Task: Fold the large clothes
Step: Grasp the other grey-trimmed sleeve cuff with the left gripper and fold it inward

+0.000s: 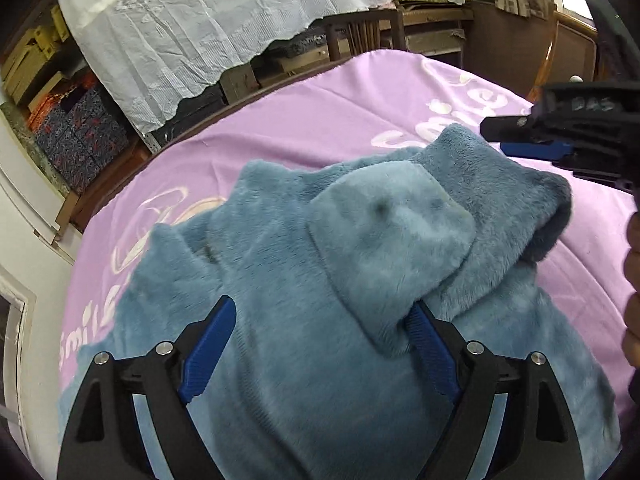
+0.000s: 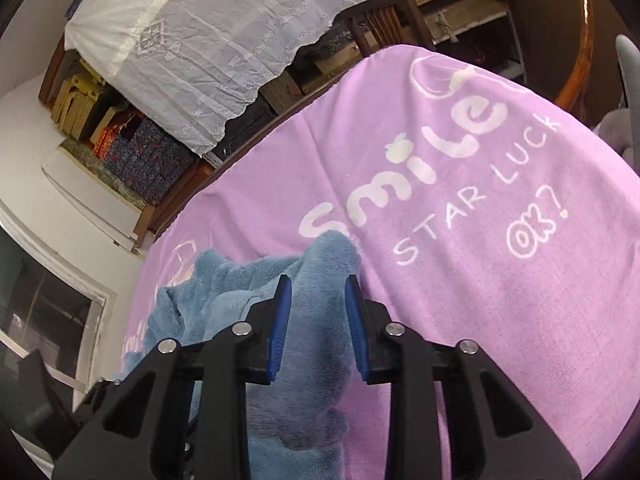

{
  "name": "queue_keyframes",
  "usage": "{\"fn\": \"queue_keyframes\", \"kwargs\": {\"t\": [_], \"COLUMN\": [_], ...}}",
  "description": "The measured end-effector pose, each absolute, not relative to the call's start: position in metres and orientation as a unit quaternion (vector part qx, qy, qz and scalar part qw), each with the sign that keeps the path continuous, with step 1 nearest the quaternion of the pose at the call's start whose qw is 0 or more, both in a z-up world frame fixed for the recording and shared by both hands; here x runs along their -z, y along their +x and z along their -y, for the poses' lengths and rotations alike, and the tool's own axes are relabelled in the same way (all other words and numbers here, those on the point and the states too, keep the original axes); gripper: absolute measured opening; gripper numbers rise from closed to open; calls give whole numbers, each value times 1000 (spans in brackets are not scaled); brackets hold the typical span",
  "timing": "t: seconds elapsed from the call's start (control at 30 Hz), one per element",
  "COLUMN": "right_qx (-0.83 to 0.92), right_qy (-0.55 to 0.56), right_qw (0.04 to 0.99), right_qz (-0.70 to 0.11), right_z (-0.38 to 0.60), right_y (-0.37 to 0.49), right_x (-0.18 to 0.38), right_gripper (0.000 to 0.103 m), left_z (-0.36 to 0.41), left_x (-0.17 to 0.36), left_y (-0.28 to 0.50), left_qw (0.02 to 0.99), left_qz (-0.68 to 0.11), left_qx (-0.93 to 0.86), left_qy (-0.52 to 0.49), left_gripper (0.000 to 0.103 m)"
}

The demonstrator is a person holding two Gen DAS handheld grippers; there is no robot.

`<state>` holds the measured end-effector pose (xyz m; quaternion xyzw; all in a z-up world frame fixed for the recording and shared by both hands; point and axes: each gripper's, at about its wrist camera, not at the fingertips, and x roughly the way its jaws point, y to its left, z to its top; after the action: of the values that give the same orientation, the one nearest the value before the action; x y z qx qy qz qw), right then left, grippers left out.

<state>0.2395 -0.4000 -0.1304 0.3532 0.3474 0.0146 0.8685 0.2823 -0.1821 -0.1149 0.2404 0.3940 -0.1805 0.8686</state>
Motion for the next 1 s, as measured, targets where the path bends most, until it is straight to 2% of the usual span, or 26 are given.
{"fn": "queue_keyframes", "kwargs": {"t": [0.23,0.33,0.43,0.5,0.53,0.8,0.9,0.97,1.0], "right_qx": [-21,-19,-14,-13,-15,-48,-57,-67,-71], "right_qy": [362,366,373,376,375,347,325,309,303], "right_qw": [866,864,862,861,860,873,880,883,883], "right_qz": [-345,-346,-343,-343,-344,-339,-341,-347,-352], "right_z": [400,400,404,405,404,385,373,364,359], "right_y": [237,236,235,235,235,237,237,238,239], "right_x": [130,131,131,132,133,125,121,121,121], "right_gripper": [28,27,27,27,27,24,24,24,24], "left_z": [210,210,200,191,187,124,99,88,81], "left_x": [123,124,117,111,108,56,54,62,71], "left_y": [285,300,310,315,316,296,287,286,286], "left_qw": [864,870,878,881,883,927,934,933,928], "left_qz": [-372,-379,-386,-391,-392,-335,-327,-336,-350], "left_qx": [185,173,175,176,176,132,112,99,97], "left_qy": [284,263,223,198,187,103,87,88,83], "left_gripper": [87,85,55,16,9,9,9,12,19]}}
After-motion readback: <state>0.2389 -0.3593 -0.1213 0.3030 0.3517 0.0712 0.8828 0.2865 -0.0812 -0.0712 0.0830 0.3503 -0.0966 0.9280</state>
